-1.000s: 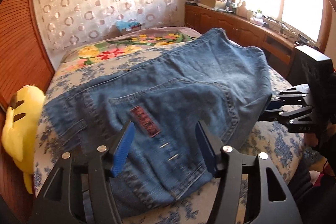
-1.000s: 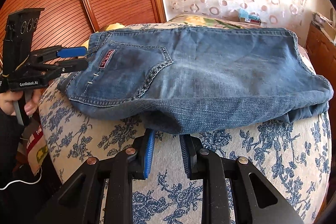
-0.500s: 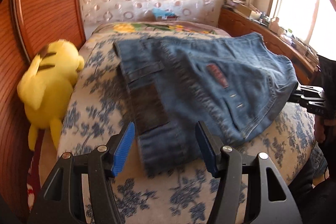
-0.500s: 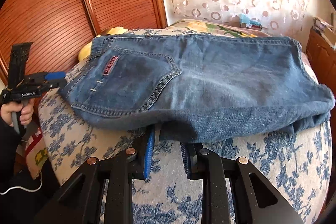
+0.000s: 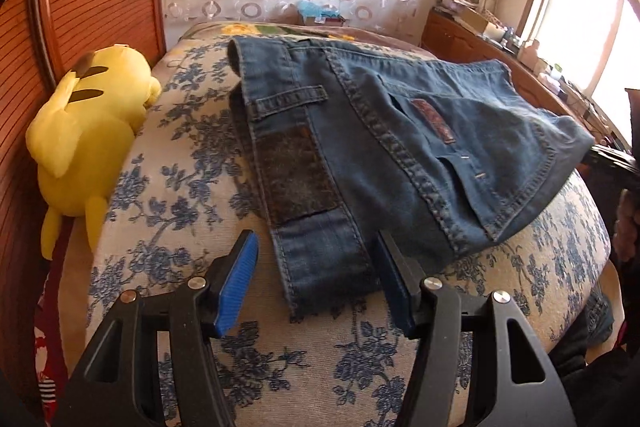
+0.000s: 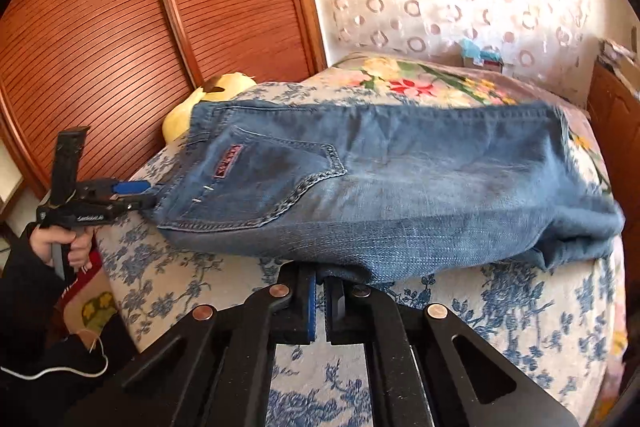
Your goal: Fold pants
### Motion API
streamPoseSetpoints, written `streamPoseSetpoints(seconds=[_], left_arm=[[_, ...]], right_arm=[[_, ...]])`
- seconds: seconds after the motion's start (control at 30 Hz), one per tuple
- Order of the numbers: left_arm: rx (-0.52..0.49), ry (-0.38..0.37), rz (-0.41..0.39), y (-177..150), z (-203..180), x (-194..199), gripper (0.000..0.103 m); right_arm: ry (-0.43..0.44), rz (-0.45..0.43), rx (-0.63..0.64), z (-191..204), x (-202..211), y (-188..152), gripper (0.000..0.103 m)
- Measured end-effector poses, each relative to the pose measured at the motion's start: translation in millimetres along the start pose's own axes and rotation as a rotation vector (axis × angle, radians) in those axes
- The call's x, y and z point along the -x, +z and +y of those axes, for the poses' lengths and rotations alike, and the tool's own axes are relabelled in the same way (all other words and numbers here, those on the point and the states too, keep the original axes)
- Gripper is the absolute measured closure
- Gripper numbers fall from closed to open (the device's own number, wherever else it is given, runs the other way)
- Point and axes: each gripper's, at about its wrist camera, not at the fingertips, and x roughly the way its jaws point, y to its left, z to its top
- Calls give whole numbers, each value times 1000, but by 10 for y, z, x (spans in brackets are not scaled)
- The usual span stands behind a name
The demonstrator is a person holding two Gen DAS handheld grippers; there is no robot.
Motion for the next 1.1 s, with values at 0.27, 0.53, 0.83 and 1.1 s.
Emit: streamPoseSetpoints(seconds=[0.27,0.53,0.83,1.1], left_arm=[[19,-2,-5,-50,-11,-23,48],[6,3,-48,2,-67,107,94],[-6,80,-223,457,83,774,96],[-12,110,-146,261,243,815,96]], right_arm=[[-19,55,21,6,-134,-24,101],[-1,68,10,-38,-131,51,101],[99,48,31,185,270,64,101],[136,58,23,468,363,-140,101]])
